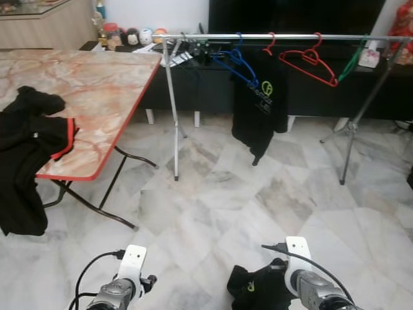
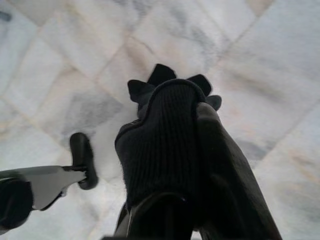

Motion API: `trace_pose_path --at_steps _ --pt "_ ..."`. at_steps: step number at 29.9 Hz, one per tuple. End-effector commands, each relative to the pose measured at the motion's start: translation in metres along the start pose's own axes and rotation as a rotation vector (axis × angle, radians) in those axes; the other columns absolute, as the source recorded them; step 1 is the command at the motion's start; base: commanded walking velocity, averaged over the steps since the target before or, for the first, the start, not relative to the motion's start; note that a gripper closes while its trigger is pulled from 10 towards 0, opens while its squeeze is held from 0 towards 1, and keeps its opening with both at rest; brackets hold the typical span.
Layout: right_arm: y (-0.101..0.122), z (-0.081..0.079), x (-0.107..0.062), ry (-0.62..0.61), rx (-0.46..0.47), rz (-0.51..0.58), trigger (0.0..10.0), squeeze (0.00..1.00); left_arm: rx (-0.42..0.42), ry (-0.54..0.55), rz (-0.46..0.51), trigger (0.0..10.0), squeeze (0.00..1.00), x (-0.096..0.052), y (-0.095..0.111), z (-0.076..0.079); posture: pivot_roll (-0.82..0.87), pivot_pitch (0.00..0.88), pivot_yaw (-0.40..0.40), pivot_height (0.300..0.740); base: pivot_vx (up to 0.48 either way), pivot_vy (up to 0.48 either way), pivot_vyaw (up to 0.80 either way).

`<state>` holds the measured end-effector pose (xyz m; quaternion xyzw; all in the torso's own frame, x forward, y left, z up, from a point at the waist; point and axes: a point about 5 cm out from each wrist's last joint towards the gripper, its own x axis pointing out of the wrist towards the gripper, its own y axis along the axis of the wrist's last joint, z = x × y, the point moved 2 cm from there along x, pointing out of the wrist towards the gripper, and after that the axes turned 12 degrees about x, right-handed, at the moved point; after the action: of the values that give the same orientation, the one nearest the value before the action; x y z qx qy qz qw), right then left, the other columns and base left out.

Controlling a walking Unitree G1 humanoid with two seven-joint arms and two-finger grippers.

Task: Hang hanger

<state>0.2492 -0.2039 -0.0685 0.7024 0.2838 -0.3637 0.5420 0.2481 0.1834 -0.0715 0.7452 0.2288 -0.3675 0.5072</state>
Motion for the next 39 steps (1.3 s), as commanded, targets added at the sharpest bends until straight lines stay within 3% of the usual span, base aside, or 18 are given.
trace_pose_path --at_steps 1,19,27,39 --pt "0.006 -0.002 0.0 0.004 -0.01 0.023 10.0 0.0 0.021 0.001 -0.005 10.0 0.0 0.0 0.0 -0.002 -0.06 0.0 0.003 0.74 0.0 -0.3 0.0" --pt "0.006 0.001 0.0 -0.014 -0.01 0.045 10.0 0.0 0.033 -0.013 -0.003 10.0 0.0 0.0 -0.002 0.001 -0.07 0.0 -0.001 0.74 0.0 -0.304 0.0" --pt "0.018 0.004 -0.003 -0.06 0.199 0.237 10.0 0.0 0.017 -0.007 0.004 10.0 0.0 0.0 -0.002 0.001 -0.07 0.0 -0.003 0.74 0.0 -0.112 0.0" --pt "0.017 0.003 -0.002 -0.066 0.107 0.19 10.0 0.0 -0.008 -0.008 0.014 10.0 0.0 0.0 0.0 0.001 -0.07 0.0 -0.004 0.74 0.0 0.0 0.0"
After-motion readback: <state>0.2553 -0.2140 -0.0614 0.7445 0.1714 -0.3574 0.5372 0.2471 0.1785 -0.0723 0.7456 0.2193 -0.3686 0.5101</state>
